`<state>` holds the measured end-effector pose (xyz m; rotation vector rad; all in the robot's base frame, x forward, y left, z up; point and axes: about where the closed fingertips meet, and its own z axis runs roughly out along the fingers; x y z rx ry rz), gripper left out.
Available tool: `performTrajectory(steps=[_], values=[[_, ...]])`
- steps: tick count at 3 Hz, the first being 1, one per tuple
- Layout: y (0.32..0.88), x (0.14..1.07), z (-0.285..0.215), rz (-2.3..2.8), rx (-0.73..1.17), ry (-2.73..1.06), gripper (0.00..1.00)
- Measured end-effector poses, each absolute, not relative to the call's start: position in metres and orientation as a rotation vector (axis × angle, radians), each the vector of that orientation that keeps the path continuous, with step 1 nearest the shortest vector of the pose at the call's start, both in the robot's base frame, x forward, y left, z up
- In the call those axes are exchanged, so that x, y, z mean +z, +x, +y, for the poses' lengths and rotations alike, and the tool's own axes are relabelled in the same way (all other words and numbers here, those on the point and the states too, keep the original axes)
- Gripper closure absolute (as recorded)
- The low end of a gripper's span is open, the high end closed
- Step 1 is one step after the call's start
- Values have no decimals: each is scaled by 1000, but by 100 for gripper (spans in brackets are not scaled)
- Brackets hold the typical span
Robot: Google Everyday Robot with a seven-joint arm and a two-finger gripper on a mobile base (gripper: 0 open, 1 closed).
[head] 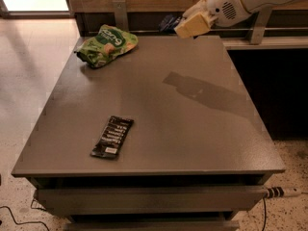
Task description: Move rxbar blueberry near green rice chip bag
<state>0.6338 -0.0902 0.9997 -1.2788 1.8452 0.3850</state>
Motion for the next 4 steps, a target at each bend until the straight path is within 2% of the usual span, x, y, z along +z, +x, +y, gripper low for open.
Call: performTrajectory(steps=[1,4], values=[[670,997,-59,1869,442,-1253,100],[726,941,18,1915,432,-1259,100]])
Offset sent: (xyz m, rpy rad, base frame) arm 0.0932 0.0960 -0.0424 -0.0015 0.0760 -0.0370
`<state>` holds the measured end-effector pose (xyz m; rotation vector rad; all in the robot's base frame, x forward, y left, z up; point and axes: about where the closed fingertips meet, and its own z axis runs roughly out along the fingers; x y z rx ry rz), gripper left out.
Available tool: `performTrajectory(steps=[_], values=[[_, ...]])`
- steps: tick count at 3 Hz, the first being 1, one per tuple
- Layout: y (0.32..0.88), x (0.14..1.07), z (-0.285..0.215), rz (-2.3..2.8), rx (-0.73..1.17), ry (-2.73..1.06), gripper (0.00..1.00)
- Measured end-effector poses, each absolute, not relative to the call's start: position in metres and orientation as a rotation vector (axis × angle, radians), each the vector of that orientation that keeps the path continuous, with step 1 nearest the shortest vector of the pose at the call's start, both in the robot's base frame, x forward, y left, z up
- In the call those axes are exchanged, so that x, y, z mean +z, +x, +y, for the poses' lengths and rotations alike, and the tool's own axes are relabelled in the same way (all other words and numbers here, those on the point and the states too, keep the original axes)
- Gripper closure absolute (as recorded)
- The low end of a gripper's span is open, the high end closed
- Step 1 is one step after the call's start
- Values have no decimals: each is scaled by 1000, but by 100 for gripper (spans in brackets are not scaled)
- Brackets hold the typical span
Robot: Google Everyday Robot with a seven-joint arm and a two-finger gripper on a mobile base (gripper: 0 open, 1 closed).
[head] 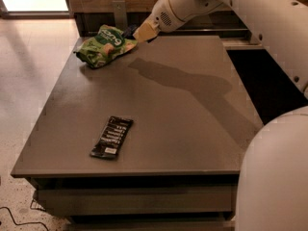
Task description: Move rxbar blueberry near green rice chip bag
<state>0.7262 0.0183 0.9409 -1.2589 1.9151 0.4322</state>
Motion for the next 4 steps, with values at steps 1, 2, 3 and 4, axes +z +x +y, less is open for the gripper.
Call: performTrajectory(steps=[1,2,3,4], values=[[734,917,31,1906,477,-1239,100],[739,890,28,1874,602,-1153,100],[745,872,23,1842,690,-1084,100],[752,863,25,1863,689,-1065,100]])
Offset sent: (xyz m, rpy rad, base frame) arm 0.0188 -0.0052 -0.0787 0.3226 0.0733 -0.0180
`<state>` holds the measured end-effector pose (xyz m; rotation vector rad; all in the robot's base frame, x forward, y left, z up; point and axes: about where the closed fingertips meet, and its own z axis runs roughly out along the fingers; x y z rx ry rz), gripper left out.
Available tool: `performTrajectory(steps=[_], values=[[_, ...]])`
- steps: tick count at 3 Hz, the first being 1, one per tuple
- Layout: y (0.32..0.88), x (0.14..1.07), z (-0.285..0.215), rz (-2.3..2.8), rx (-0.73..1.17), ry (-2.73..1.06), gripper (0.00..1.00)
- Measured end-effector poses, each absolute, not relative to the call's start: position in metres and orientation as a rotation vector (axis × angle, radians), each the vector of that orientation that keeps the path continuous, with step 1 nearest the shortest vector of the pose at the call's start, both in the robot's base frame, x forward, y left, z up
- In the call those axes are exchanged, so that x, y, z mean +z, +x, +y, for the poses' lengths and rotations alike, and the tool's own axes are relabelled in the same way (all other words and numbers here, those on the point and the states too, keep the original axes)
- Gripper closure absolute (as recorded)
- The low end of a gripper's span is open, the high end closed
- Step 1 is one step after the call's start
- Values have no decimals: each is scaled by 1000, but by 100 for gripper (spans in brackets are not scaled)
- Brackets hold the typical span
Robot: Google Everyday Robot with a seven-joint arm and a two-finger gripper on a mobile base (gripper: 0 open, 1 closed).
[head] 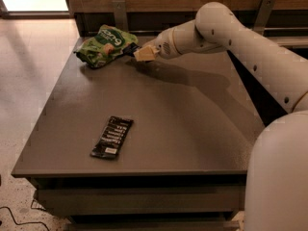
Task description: Move rxbar blueberry near green rice chip bag
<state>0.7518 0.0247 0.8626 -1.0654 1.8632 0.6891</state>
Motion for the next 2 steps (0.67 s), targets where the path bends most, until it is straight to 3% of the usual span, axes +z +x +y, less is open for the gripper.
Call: performTrajectory(steps=[1,2], values=[[758,854,31,1930,608,-1076,100],[760,850,33,1948,591,-1080,85]])
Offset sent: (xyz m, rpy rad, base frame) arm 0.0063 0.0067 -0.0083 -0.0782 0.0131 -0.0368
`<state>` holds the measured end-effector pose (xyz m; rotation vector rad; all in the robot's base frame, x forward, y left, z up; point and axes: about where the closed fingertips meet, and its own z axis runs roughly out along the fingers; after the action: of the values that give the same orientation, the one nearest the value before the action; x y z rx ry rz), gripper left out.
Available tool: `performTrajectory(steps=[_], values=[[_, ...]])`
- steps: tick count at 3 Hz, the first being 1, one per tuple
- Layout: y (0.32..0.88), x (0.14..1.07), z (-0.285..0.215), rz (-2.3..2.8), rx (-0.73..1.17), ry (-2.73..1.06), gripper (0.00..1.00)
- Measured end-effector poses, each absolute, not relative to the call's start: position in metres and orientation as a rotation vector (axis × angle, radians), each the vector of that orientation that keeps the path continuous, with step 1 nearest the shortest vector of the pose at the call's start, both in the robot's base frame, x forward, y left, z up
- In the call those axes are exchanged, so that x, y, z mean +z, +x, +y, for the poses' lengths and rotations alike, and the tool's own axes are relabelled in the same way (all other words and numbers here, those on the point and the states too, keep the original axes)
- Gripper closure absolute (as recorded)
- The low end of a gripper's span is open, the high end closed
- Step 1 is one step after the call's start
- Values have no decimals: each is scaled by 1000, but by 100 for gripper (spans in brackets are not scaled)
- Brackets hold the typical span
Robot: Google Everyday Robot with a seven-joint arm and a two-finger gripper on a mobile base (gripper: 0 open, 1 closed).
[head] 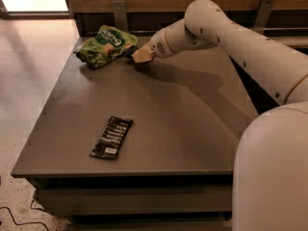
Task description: Move rxbar blueberry near green rice chip bag
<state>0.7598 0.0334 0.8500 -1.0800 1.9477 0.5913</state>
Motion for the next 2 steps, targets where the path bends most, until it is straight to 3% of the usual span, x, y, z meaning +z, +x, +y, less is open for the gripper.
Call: performTrajectory(steps=[2], values=[[759,846,39,1950,598,-1088,39]])
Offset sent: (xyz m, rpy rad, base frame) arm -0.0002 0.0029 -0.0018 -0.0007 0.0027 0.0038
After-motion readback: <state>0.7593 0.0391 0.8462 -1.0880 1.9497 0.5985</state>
